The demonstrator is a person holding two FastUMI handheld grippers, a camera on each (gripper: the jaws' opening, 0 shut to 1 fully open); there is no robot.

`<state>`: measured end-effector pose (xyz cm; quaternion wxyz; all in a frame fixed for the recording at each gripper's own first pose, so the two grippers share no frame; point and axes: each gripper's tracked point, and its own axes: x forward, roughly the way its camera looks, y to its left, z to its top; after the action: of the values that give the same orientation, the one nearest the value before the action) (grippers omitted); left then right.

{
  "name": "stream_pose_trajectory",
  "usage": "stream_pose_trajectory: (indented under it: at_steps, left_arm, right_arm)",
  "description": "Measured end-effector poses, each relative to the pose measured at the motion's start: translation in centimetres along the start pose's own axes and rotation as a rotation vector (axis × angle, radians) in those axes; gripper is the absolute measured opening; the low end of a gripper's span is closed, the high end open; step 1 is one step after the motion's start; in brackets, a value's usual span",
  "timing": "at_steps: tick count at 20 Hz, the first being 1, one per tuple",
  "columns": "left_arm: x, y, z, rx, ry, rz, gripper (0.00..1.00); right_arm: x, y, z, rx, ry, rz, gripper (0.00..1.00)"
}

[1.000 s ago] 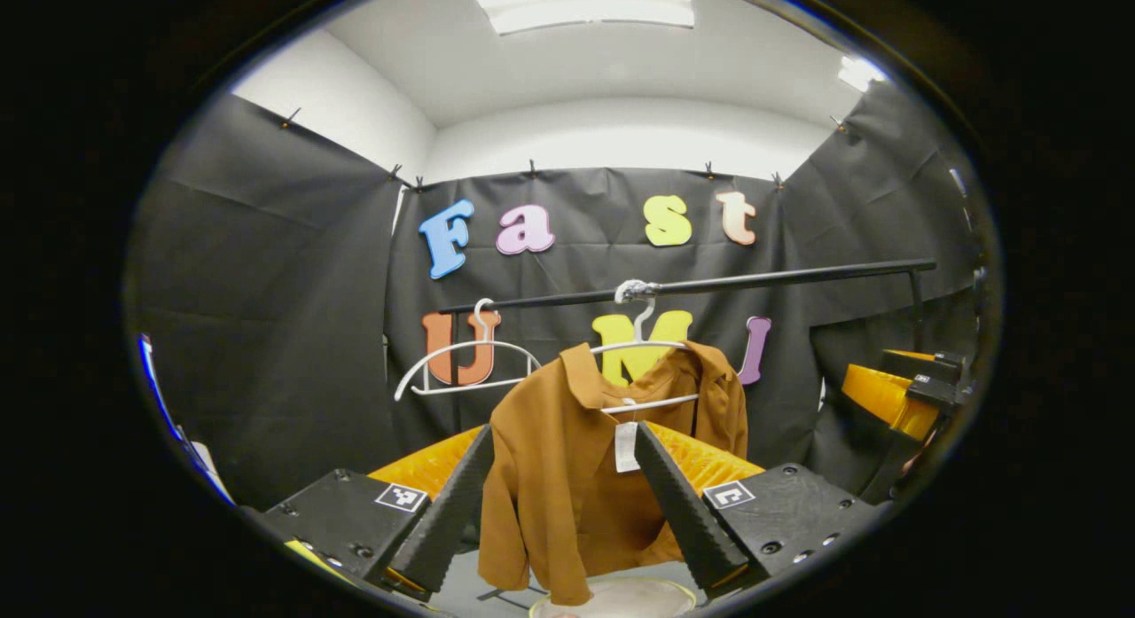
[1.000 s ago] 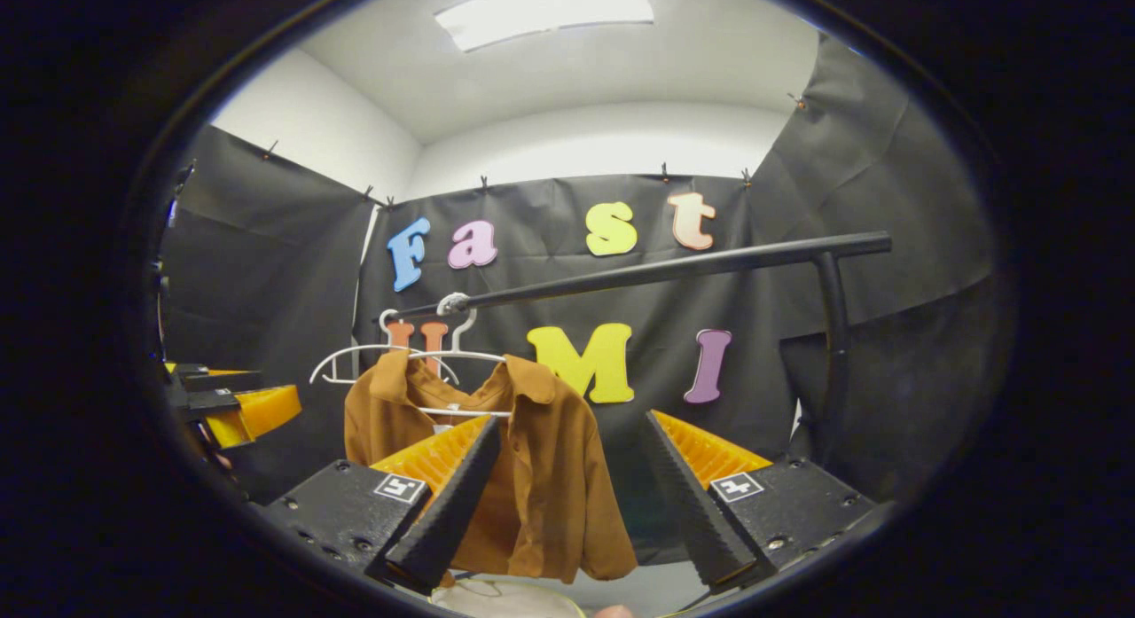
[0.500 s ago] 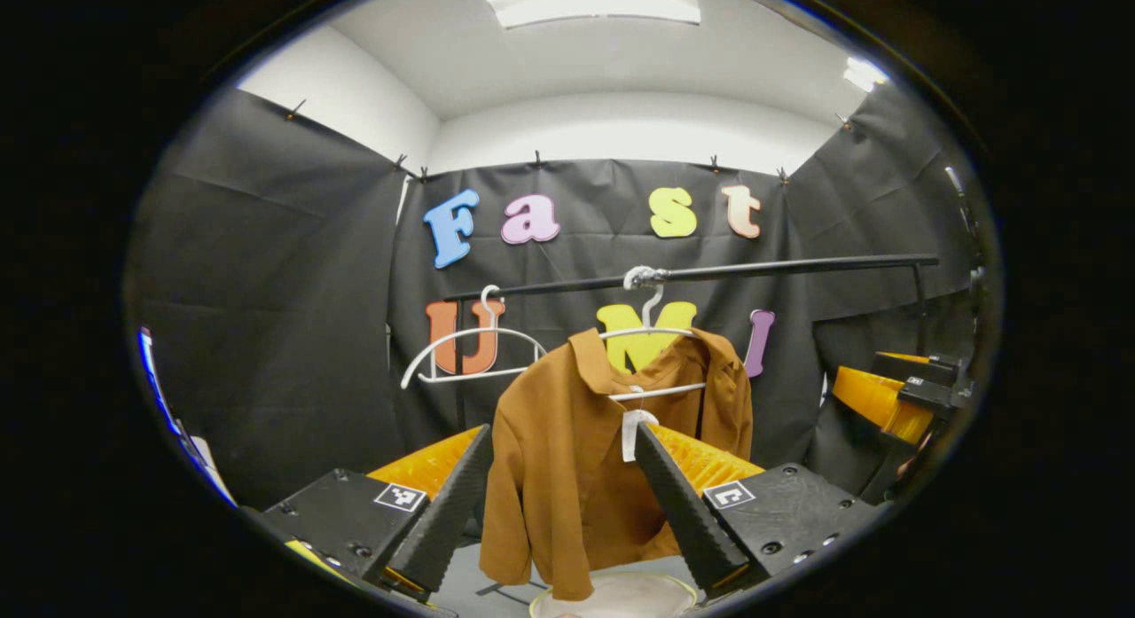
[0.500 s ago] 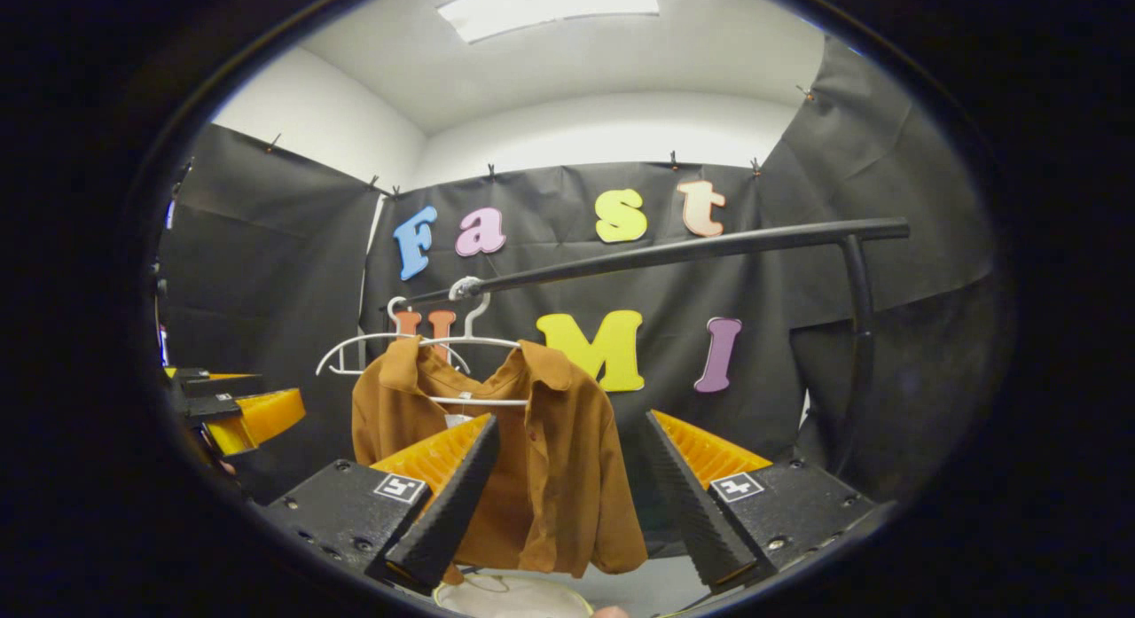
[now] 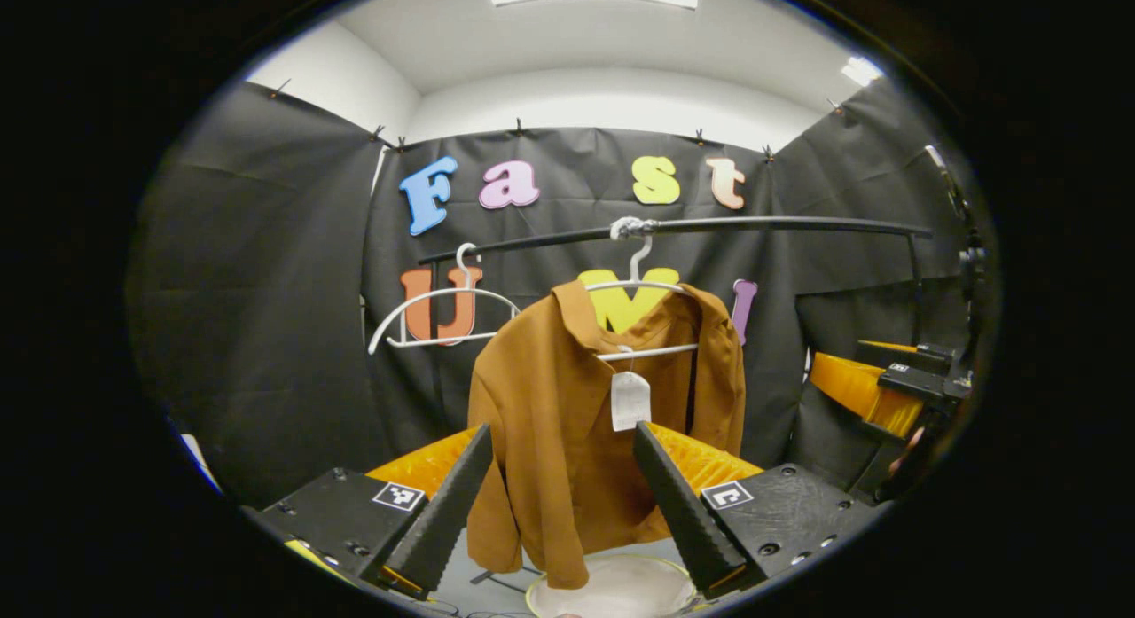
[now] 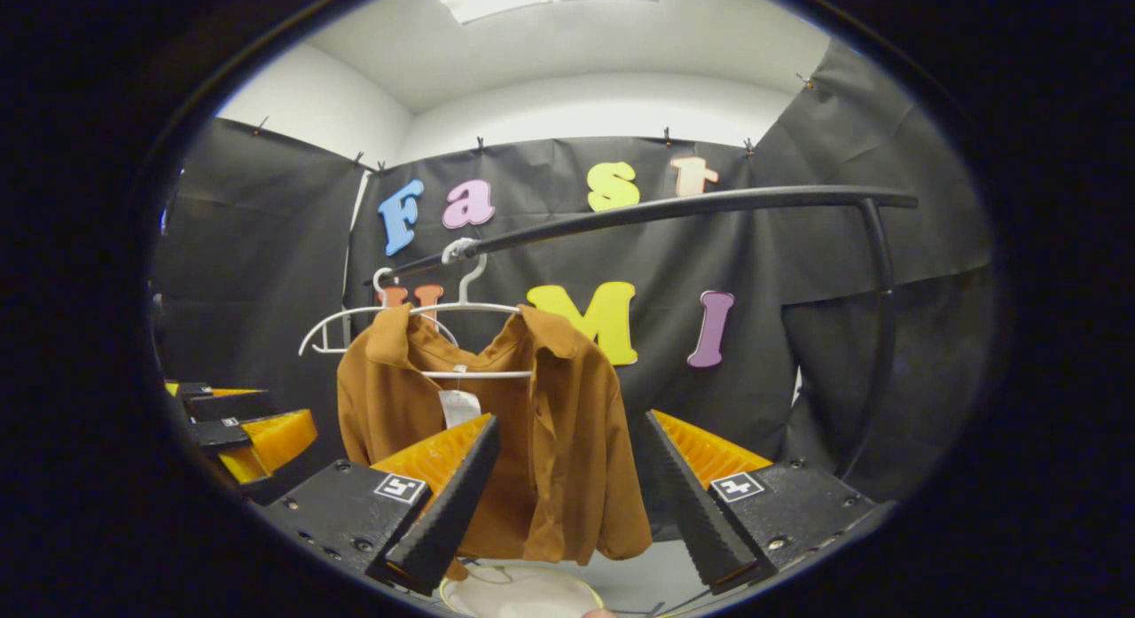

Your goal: Grasp the clothes on the hanger with both hands and then place them into the laundry hamper below.

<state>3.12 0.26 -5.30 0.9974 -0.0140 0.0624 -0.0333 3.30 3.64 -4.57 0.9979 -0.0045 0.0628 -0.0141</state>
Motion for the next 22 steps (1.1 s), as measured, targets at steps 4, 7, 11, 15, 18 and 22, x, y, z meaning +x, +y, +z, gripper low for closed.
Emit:
stream_pose_trajectory:
  at_steps: [4, 7, 11, 15, 18, 22]
  left_arm:
    - [1.5, 1.4, -1.4, 0.016, 0.022, 0.000, 1.00]
    - [3.1, 1.2, -2.1, 0.033, 0.025, -0.016, 1.00]
    - [6.0, 0.3, -2.8, 0.052, 0.026, -0.011, 1.00]
    - [9.5, -0.8, -3.0, 0.067, 0.018, 0.031, 0.97]
    - [12.2, -1.3, -2.5, 0.087, 0.003, 0.085, 0.97]
    - [16.0, -1.2, -3.5, 0.140, 0.010, 0.174, 0.99]
  right_arm:
    - [0.8, 1.5, -1.4, -0.018, 0.032, -0.039, 1.00]
    - [1.7, 2.4, -2.4, -0.055, 0.055, -0.050, 1.00]
    - [4.5, 2.6, -3.1, -0.082, 0.075, -0.025, 1.00]
    - [8.7, 1.9, -3.9, -0.071, 0.085, 0.023, 1.00]
    - [11.9, 1.1, -4.7, -0.045, 0.101, 0.058, 1.00]
    - [15.7, 0.7, -6.1, -0.034, 0.123, 0.105, 1.00]
